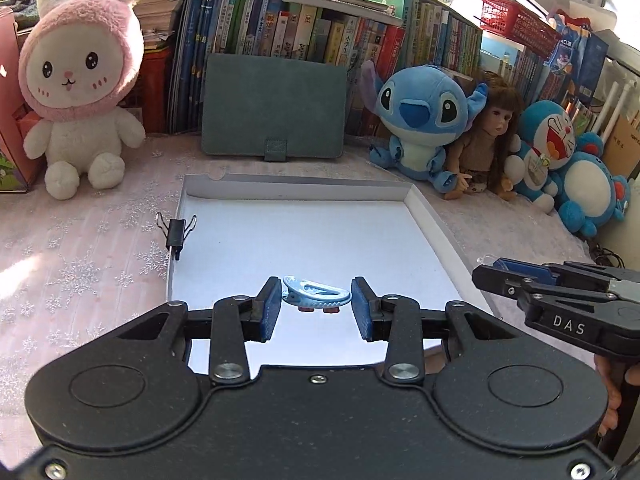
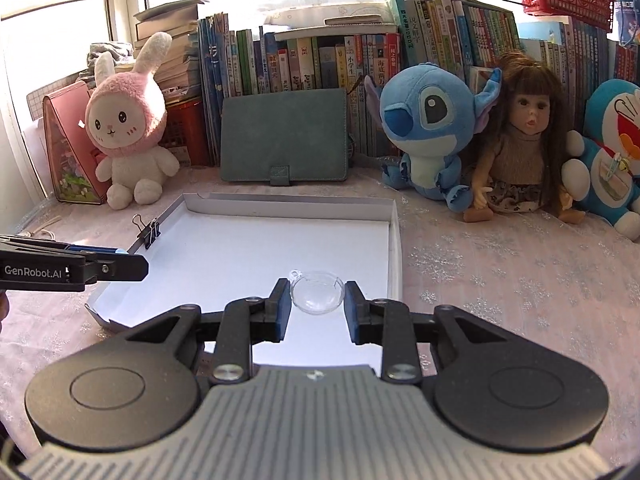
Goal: Organize rigid objects
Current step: 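Carry the blue clip with the left gripper while the right gripper carries the dome over the tray, then open the left gripper to drop the clip while the right gripper releases the dome into the tray, then grasp a black round lid with the left gripper while the right gripper grasps another black lid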
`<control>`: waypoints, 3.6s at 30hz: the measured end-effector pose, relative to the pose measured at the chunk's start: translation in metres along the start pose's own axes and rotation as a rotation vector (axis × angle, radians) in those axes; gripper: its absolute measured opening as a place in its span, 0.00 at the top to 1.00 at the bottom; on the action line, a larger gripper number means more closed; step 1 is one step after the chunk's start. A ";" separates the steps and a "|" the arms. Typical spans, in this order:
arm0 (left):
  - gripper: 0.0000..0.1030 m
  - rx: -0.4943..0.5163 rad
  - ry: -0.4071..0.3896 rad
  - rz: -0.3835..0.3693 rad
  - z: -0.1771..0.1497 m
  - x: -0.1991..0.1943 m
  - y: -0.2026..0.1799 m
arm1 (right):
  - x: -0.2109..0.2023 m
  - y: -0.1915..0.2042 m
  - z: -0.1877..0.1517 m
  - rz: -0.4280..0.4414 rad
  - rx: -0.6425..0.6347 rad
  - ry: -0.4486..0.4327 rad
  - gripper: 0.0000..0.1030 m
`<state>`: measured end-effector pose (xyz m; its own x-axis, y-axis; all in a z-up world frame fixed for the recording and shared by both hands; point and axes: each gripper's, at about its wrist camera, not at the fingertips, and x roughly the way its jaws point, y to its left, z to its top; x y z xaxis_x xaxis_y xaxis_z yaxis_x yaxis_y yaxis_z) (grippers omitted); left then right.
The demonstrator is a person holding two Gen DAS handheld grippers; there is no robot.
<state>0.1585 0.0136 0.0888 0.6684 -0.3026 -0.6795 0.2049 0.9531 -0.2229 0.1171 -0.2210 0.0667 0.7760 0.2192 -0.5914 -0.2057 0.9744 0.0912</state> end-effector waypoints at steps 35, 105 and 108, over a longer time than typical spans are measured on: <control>0.65 -0.073 0.174 0.139 0.026 0.125 0.009 | 0.131 0.006 0.031 -0.068 0.068 0.269 0.66; 0.54 0.078 -0.143 0.172 -0.155 -0.029 0.022 | -0.055 0.034 -0.139 0.009 -0.101 -0.107 0.40; 0.58 0.079 -0.145 0.181 -0.153 -0.026 0.022 | -0.052 0.035 -0.141 0.014 -0.094 -0.093 0.51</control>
<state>0.0361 0.0411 -0.0058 0.7936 -0.1274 -0.5949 0.1236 0.9912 -0.0474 -0.0144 -0.2052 -0.0123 0.8239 0.2406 -0.5131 -0.2682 0.9631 0.0211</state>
